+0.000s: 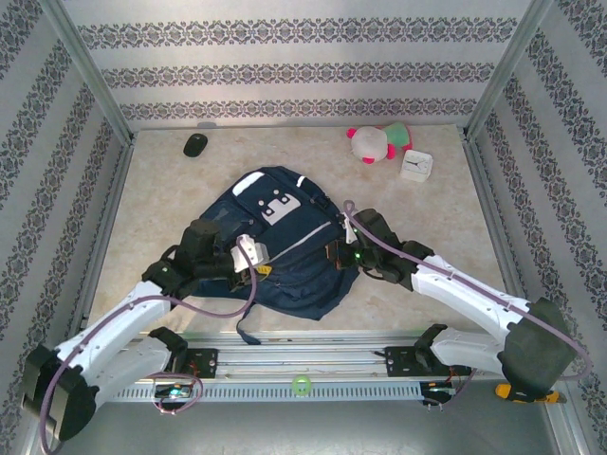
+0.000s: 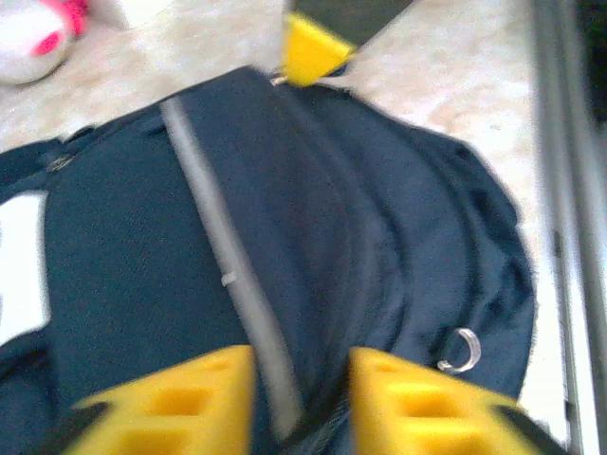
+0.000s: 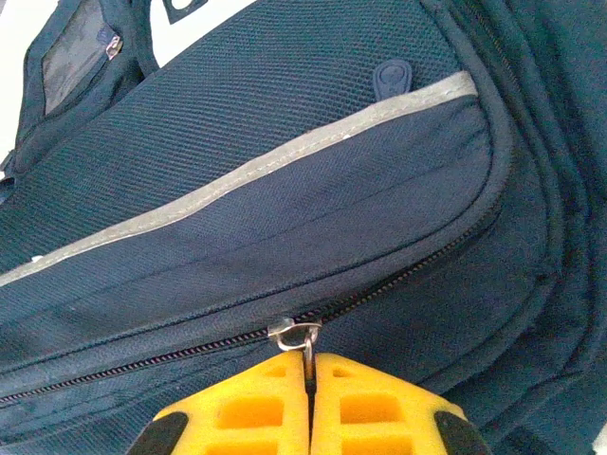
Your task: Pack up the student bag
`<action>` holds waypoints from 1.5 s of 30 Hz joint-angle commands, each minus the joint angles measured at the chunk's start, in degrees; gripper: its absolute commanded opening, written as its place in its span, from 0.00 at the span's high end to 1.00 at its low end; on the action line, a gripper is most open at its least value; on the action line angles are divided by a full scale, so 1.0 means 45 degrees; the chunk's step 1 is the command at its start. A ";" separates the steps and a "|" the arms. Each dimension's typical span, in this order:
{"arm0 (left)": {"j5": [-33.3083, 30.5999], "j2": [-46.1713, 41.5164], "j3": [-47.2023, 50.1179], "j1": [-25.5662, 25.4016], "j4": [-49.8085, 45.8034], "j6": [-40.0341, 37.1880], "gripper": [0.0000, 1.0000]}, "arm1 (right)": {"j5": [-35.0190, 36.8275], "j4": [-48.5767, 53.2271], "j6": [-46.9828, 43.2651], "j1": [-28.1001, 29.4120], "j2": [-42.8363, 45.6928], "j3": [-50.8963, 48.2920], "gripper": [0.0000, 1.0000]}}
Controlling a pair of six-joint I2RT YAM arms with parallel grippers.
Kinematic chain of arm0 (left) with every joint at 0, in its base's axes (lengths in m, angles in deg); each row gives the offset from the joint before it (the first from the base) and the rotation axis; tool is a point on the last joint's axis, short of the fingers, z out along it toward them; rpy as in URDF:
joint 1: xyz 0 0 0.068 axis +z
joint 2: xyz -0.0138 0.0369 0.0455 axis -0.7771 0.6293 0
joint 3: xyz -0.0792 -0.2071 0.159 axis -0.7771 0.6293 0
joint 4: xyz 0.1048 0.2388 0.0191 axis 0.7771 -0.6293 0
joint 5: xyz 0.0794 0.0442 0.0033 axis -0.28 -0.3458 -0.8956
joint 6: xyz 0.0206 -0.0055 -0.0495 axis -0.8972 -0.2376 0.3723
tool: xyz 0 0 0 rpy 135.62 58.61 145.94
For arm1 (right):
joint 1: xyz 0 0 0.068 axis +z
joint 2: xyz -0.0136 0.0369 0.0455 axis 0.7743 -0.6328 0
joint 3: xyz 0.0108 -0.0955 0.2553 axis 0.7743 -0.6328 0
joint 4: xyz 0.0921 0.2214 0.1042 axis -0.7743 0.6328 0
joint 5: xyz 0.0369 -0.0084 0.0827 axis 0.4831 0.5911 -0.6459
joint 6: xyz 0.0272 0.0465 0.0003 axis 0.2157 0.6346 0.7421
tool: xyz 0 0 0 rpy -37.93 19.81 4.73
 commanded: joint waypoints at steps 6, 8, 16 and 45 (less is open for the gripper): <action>-0.7767 -0.2417 0.0472 0.0242 -0.1246 1.0599 0.34 | 0.0739 -0.0879 0.1269 0.1187 0.0322 -0.0686 1.00; -0.8671 -0.2885 0.0773 0.0247 -0.1843 1.2667 0.37 | 0.0898 -0.1035 0.1385 0.1546 0.0291 -0.0695 1.00; -0.9055 -0.0627 0.2476 0.0948 0.0713 1.5420 0.45 | 0.1263 -0.1611 0.2135 0.2543 0.0025 -0.0861 1.00; -0.0076 -0.1145 -0.0922 0.2824 0.0359 0.0756 0.32 | 0.1107 -0.2475 0.2179 0.3317 -0.1638 0.0163 1.00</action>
